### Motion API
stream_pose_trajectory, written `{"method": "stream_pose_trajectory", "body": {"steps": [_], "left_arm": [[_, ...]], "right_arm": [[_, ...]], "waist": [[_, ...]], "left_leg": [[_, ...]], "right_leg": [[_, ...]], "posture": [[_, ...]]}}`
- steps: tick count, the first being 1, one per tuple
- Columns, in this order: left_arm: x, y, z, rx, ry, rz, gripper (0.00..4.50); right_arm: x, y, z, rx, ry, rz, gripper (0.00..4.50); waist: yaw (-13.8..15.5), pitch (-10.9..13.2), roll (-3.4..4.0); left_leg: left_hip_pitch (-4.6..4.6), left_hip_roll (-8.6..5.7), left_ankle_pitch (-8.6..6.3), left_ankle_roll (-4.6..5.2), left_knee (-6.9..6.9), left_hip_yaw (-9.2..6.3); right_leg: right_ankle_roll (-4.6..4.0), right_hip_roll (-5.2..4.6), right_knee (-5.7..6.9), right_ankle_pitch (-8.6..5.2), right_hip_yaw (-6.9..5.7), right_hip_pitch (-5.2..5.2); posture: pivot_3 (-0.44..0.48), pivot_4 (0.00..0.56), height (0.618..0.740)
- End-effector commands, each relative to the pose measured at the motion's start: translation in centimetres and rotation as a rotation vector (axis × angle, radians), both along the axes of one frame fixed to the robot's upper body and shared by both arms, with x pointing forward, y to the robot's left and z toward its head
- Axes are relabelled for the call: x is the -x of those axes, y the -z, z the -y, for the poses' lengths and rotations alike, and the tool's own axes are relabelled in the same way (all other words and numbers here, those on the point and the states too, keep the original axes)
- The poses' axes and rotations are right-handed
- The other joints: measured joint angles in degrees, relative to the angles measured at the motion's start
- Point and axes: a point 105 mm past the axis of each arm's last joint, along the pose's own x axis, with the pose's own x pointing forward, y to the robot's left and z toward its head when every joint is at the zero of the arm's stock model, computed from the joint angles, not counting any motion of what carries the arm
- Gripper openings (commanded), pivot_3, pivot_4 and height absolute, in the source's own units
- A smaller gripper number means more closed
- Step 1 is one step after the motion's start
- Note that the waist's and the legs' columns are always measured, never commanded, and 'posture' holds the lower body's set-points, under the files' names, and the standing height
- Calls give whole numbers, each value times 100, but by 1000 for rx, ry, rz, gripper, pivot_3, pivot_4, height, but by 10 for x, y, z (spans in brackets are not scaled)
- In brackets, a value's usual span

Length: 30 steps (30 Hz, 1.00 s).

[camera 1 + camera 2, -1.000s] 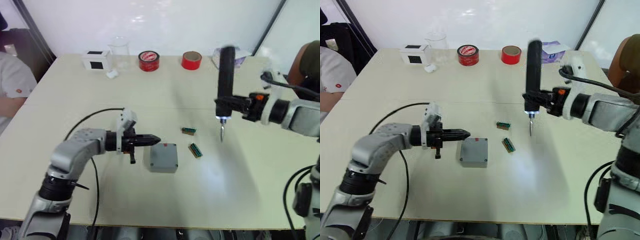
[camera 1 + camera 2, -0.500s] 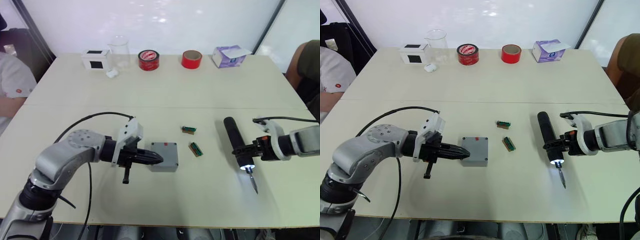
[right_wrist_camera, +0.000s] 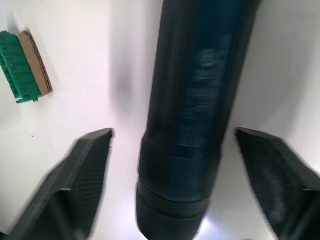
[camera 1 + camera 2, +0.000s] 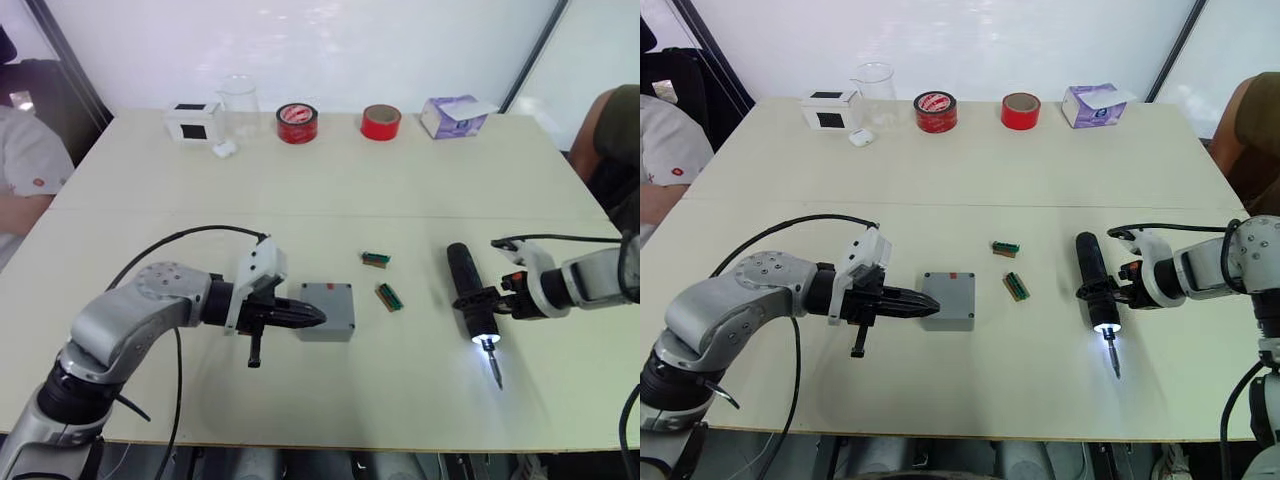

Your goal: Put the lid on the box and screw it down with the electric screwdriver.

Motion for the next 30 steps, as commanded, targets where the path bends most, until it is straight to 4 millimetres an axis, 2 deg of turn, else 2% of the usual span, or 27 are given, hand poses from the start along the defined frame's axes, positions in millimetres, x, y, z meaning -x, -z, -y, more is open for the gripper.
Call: {"method": "stream_pose_trajectory", "body": {"steps": [1,5,9,13,16,20,23,26,28,30], "left_arm": [[-7,-7,-7,4,-23,34,0],[-16,-8,-13,7,-68,42,0],[-32,-13,-26,32,-165,51,0],[-39,-16,-30,79,-228,42,0],[-51,-19,-32,137,-325,78,0],[-68,-22,-39,182,-471,135,0],[-69,-27,-42,210,-523,186,0],[-68,-27,-42,208,-539,229,0],[-59,-12,-43,149,-477,148,0],[-53,6,-50,74,-430,56,0]], "right_arm": [[-5,-10,3,39,-5,52,4464],[-12,-25,6,74,-23,136,4464],[-20,-53,1,43,-53,247,4464],[-23,-78,-14,3,-132,358,4464],[-18,-87,-30,-5,-234,426,4464],[-5,-93,-61,-106,-386,507,4464],[10,-96,-84,-180,-504,608,4464],[18,-96,-93,-217,-548,676,4464],[29,-89,-106,-215,-643,751,4464],[41,-69,-116,-177,-747,725,4464]], "waist": [[9,0,-2],[5,1,0],[-2,5,6],[-1,5,6],[1,5,6],[14,4,5],[15,4,4],[15,4,4],[22,3,3],[13,3,3]], "left_leg": [[0,-1,0,0,1,-1],[-1,-2,0,0,1,-2],[-3,-2,0,0,0,-2],[-2,0,0,0,0,-4],[-3,1,-1,0,-1,-5],[-4,0,-1,1,0,-8],[-4,1,-1,1,0,-8],[-2,-1,-1,1,1,-9],[1,-3,-1,0,2,-8],[2,-3,-1,0,3,-9]], "right_leg": [[0,-1,0,0,0,1],[2,-3,-1,1,0,1],[5,-2,4,3,0,-4],[5,1,8,3,-1,-6],[7,-1,9,4,-2,-6],[21,-7,11,13,-4,-5],[24,-11,14,15,-4,-4],[24,-18,29,15,-4,-6],[24,-23,36,15,-4,-5],[23,-21,36,14,-6,-4]], "posture": [[0,150,740],[0,150,740],[0,150,740],[0,150,740],[0,150,740],[0,150,740],[0,150,740],[0,150,740],[0,150,740],[0,150,740]]}}
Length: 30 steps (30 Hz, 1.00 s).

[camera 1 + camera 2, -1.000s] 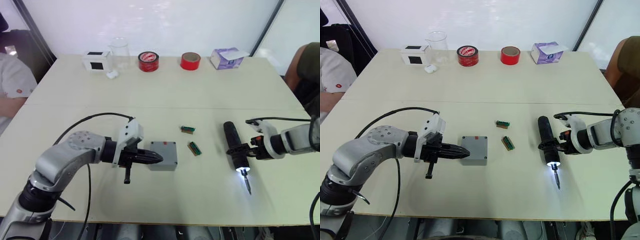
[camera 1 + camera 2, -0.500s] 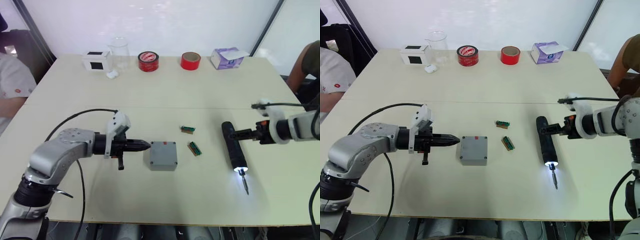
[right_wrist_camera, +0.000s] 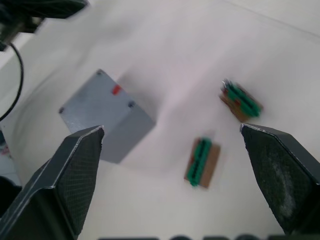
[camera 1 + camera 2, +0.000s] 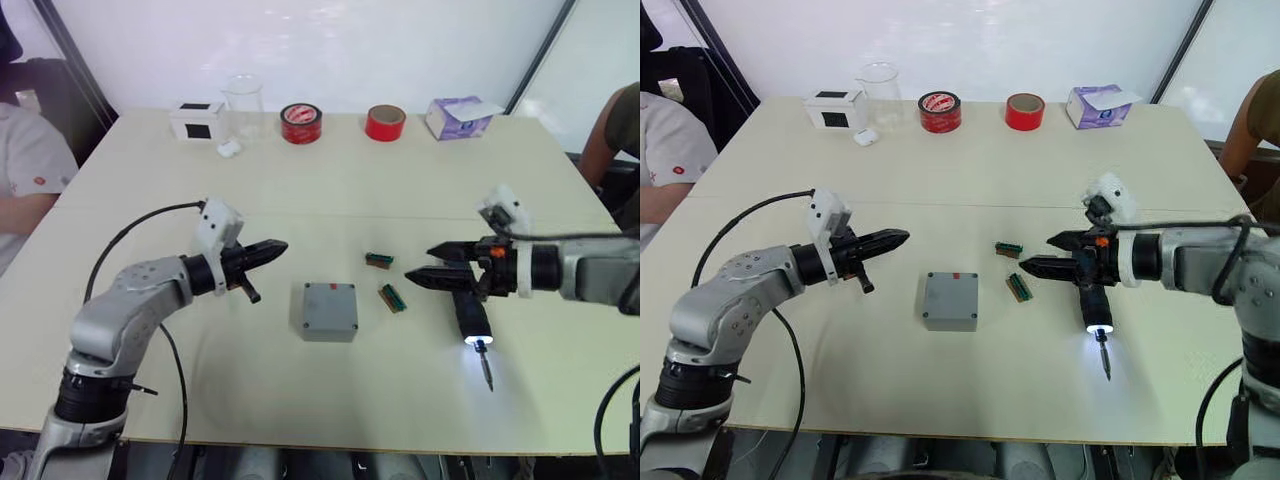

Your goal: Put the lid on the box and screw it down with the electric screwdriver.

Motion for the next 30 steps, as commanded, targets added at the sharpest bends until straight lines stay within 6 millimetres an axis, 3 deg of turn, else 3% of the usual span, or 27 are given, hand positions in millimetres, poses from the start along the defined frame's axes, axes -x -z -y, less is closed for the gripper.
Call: {"method": "stream_pose_trajectory", "body": {"steps": [1,6,15,30], "left_arm": [[11,21,-8,-106,85,-110,0],[25,44,-8,-235,135,-132,0],[35,47,9,-238,222,-142,0],[20,55,33,-287,309,-73,0]], "right_arm": [[20,16,-18,91,-156,79,4464],[33,38,-32,120,-257,62,4464],[41,59,-57,118,-320,33,4464],[36,83,-75,125,-303,8,4464]], "waist": [[-9,0,1],[-21,0,0],[-8,-1,-1],[0,-1,-1]], "left_leg": [[2,-3,0,0,0,1],[12,-2,0,0,3,5],[14,-1,2,-4,5,1],[17,-7,3,-4,9,2]], "right_leg": [[0,3,1,0,0,0],[-2,3,15,-1,4,1],[-3,5,23,-2,2,1],[-2,9,28,-2,2,3]], "posture": [[0,150,740],[0,150,740],[0,150,740],[0,150,740]]}}
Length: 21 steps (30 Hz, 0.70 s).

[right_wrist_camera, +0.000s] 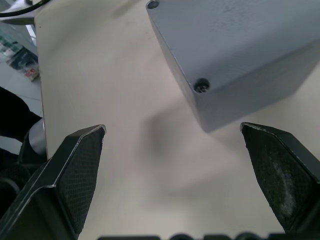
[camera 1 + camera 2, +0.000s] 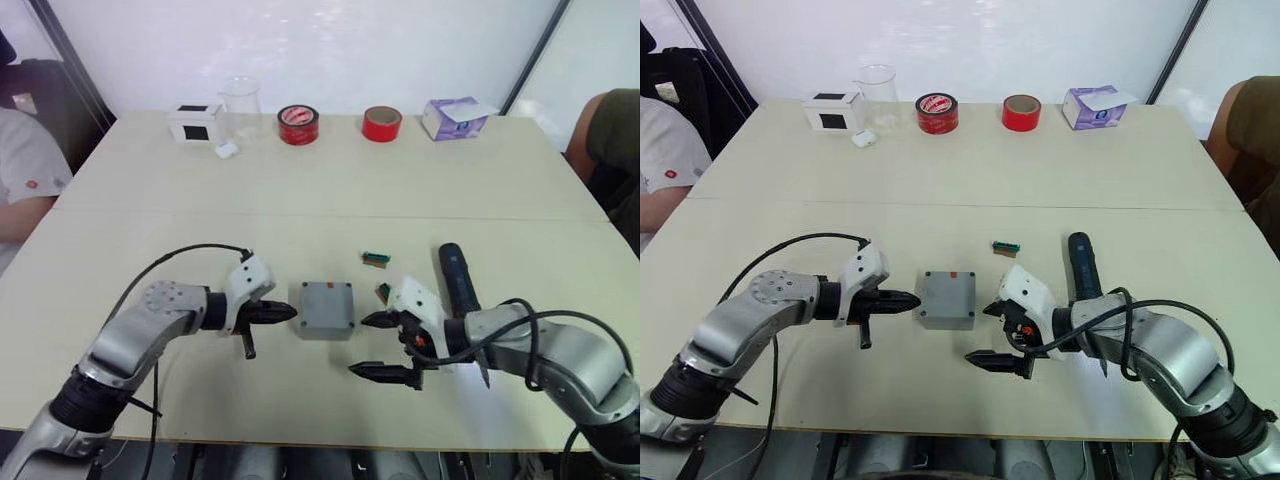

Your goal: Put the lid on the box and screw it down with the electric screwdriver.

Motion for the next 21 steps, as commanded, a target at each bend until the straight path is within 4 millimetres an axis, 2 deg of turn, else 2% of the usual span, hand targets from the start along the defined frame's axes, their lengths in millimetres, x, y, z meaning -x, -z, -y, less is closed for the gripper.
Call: {"method": "stream_pose_trajectory", "body": {"steps": [1,7,9,12,15,18,21], "left_arm": [[-8,-6,13,10,49,57,0],[-36,-7,19,-2,25,120,0],[-42,-7,17,-13,9,133,0],[-47,-3,2,-56,-24,147,0],[-45,-1,-12,-86,-45,145,0],[-33,1,-25,-117,-46,114,0],[-12,4,-26,-108,0,54,0]], "right_arm": [[0,-8,-11,-41,-29,29,4464],[7,-12,-26,-109,-57,-8,4464],[8,-13,-28,-115,-58,-12,4464],[11,-17,-19,-94,-47,4,4464],[13,-25,-7,-73,-41,24,4464],[-3,-32,11,-20,1,102,4464],[-22,-30,19,8,36,155,4464]], "waist": [[14,0,0],[14,-1,-1],[7,-1,-1],[-14,-1,-1],[-9,-1,-1],[-12,-1,-1],[-20,-4,-4]], "left_leg": [[0,0,0,0,1,0],[0,-3,0,0,6,-2],[0,-3,0,0,6,-2],[0,-2,0,0,6,-2],[1,0,0,0,6,-4],[2,2,0,0,6,-3],[7,4,0,0,6,-1]], "right_leg": [[0,0,1,0,0,0],[1,1,2,0,-2,5],[1,2,2,0,-2,4],[1,2,2,1,-2,4],[1,2,3,0,-2,3],[1,1,4,1,-2,4],[1,1,4,0,-1,7]], "posture": [[0,150,740],[0,150,740],[0,150,740],[0,150,740],[0,150,740],[0,150,740],[0,150,740]]}}
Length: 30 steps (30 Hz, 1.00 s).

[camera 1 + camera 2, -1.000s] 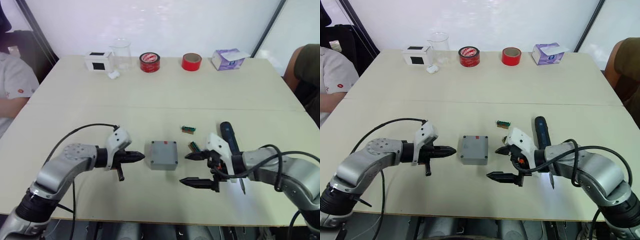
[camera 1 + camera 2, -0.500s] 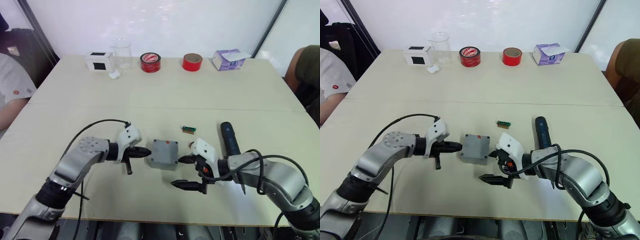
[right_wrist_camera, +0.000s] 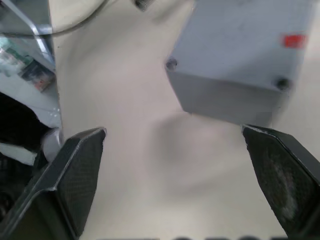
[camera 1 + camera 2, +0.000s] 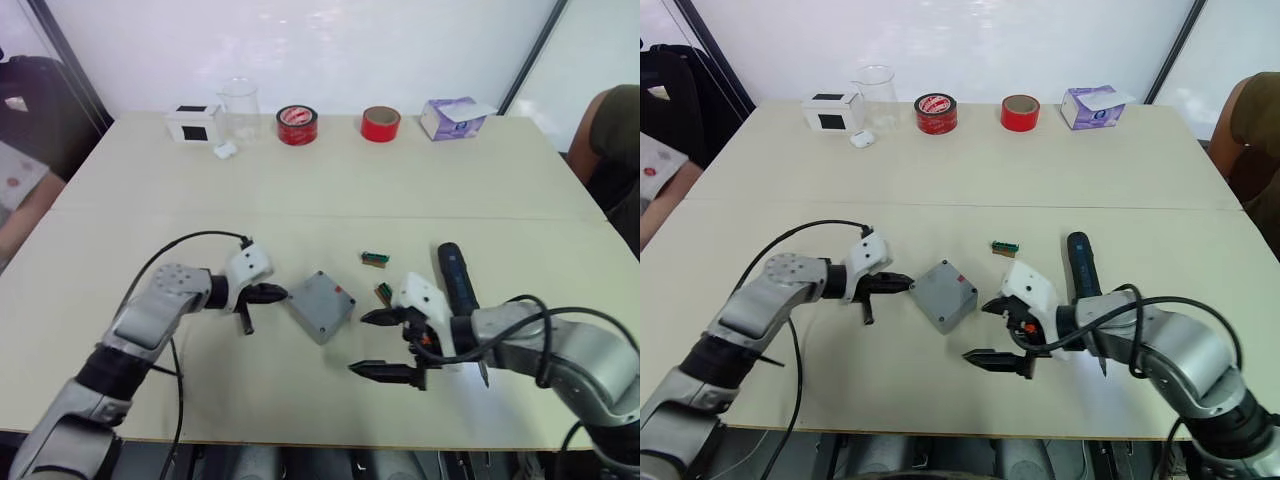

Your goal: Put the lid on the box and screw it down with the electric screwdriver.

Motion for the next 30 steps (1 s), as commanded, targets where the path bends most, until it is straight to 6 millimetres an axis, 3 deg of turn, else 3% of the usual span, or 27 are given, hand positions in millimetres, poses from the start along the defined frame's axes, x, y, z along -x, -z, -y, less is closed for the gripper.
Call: {"method": "stream_pose_trajectory", "body": {"steps": [1,3,7,20,30], "left_arm": [[27,-5,5,34,75,-57,0],[41,-2,9,44,104,-100,0],[46,2,21,63,88,-100,0],[10,-6,33,124,-16,5,0],[2,-7,38,134,-3,21,0]], "right_arm": [[-25,-3,6,19,24,106,4464],[-36,3,4,31,20,137,4464],[-41,14,-9,26,-35,153,4464],[-19,20,-27,-41,-75,93,4464],[-16,19,-30,-66,-20,77,4464]], "waist": [[1,-2,0],[-11,-2,-1],[42,-2,-2],[21,-3,-2],[21,-3,-3]], "left_leg": [[4,1,0,0,0,1],[9,3,0,0,-1,4],[10,1,0,0,-1,1],[20,-2,0,0,0,1],[23,-2,0,0,0,1]], "right_leg": [[0,0,0,0,1,3],[-1,2,1,0,2,5],[-1,2,3,-1,1,8],[-1,1,6,0,1,16],[-1,1,8,0,2,17]], "posture": [[0,150,740],[0,150,740],[0,150,740],[0,150,740],[0,150,740]]}}
